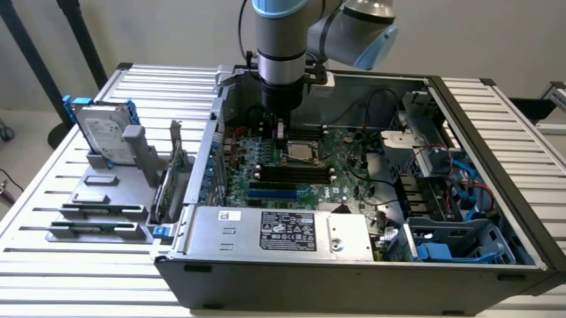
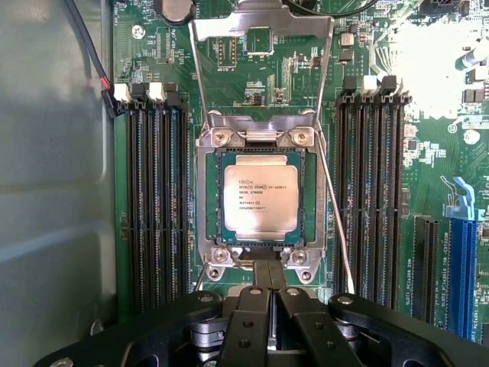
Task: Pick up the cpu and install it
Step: 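Close the cpu cover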
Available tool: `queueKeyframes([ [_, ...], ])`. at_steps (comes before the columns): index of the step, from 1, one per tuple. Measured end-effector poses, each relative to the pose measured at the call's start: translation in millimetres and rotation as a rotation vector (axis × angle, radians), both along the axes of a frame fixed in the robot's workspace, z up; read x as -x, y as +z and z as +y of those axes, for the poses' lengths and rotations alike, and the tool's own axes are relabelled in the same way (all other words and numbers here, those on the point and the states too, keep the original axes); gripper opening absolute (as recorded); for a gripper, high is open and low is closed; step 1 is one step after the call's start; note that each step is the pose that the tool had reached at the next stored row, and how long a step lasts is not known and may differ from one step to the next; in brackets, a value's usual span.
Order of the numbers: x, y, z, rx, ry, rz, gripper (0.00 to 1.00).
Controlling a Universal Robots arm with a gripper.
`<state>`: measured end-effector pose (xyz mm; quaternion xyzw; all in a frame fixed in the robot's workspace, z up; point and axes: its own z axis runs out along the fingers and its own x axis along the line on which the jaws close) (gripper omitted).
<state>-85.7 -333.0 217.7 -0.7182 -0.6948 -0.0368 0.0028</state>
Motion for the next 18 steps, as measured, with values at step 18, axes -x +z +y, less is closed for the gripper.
queueKeyframes([
  [18,-62.1,31.9,0.0,-0.0047,0.002,0.0118,0.11],
])
